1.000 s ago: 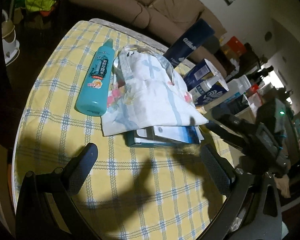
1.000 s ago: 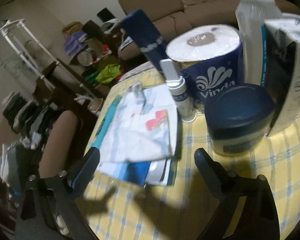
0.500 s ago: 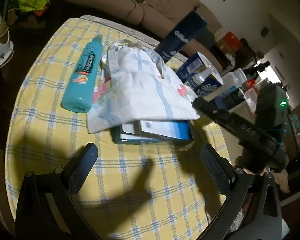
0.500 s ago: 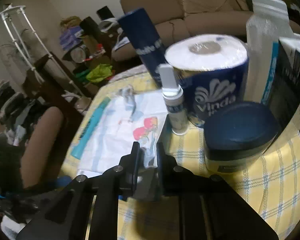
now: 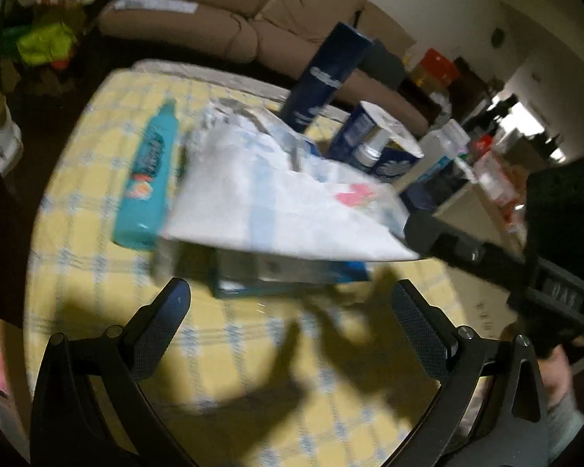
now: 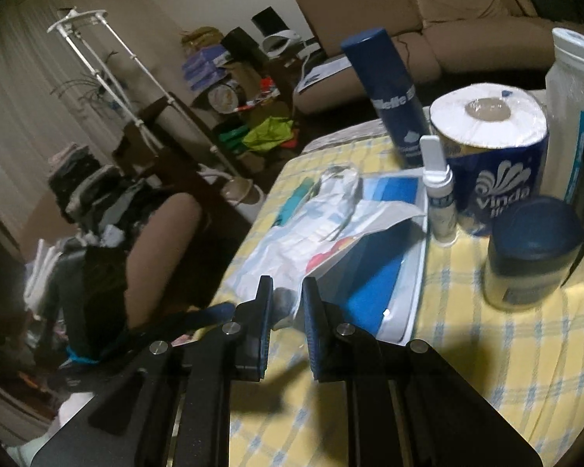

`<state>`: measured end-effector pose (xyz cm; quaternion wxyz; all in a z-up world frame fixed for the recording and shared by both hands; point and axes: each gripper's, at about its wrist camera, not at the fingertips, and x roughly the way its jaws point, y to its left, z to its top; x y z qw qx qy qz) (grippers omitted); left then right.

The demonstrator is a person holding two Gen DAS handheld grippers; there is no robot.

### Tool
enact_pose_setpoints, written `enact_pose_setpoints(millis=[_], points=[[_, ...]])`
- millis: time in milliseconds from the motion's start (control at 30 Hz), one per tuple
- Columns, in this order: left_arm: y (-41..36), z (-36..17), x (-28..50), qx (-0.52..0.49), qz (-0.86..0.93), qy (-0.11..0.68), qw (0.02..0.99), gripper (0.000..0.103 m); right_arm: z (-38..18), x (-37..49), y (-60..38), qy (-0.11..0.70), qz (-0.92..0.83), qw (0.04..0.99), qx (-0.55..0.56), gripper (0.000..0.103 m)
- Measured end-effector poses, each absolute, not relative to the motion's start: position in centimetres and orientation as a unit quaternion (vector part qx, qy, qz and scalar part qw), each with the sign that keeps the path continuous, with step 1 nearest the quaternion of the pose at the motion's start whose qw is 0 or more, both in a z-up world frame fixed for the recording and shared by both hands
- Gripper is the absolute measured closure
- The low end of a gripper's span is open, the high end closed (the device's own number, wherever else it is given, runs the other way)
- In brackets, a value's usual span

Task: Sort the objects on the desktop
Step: 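Move both tools toward the white cloth bag on the stack of packets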

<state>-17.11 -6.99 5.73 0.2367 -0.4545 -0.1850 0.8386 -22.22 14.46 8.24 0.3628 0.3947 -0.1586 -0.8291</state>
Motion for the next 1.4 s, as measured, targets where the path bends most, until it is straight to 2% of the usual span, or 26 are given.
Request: enact_pose_setpoints(millis=[167, 333, 400, 467, 500, 600, 700, 933, 967, 1067, 1167, 1400], points=[[-7.8, 5.8, -16.5, -0.464, 0.761, -0.304, 0.335, 0.000, 8.6, -20.2, 16.1, -0.168, -0.826, 0.369, 0.392, 0.088], [-10.0, 5.8, -16.4, -0.454, 0.767, -0.338, 0.303, 0.000, 7.2, -20.0, 17.5, -0.148, -0.833, 0.330, 0.419, 0.084], [-10.7, 5.1, -16.8, -0.455, 0.763, -0.359, 0.287, 0.000, 6.9, -20.4, 17.6, -0.148, -0.837, 0.316, 0.421, 0.069], [-11.4, 4.2, -16.9, -0.456, 0.758, -0.378, 0.274, 0.000, 6.5, -21.2, 17.2, -0.144, -0.845, 0.299, 0.420, 0.036], [-11.9, 3.6, -17.2, -0.456, 0.756, -0.390, 0.263, 0.000, 6.1, -21.8, 17.4, -0.149, -0.845, 0.291, 0.422, 0.033], [-12.6, 2.4, -17.6, -0.454, 0.757, -0.407, 0.237, 0.000, 4.8, -24.0, 17.4, -0.193, -0.837, 0.274, 0.432, 0.033], [-12.9, 1.7, -17.9, -0.450, 0.749, -0.429, 0.231, 0.000, 4.4, -25.0, 16.6, -0.189, -0.842, 0.267, 0.429, 0.033], [-13.0, 1.3, -18.1, -0.451, 0.741, -0.441, 0.230, 0.000, 5.3, -25.9, 11.9, -0.069, -0.876, 0.262, 0.400, 0.033], [-13.1, 1.2, -18.1, -0.452, 0.738, -0.444, 0.230, 0.000, 5.2, -25.8, 11.4, -0.058, -0.874, 0.269, 0.400, 0.037], [-12.9, 1.1, -18.2, -0.457, 0.738, -0.441, 0.228, 0.000, 4.5, -24.4, 9.5, 0.006, -0.871, 0.287, 0.399, 0.064], [-12.9, 1.2, -18.2, -0.458, 0.739, -0.438, 0.229, 0.000, 3.8, -22.3, 8.7, 0.065, -0.867, 0.299, 0.392, 0.068], [-12.5, 1.3, -18.1, -0.463, 0.741, -0.428, 0.230, 0.000, 1.5, -18.4, 10.6, 0.069, -0.813, 0.347, 0.462, 0.072]])
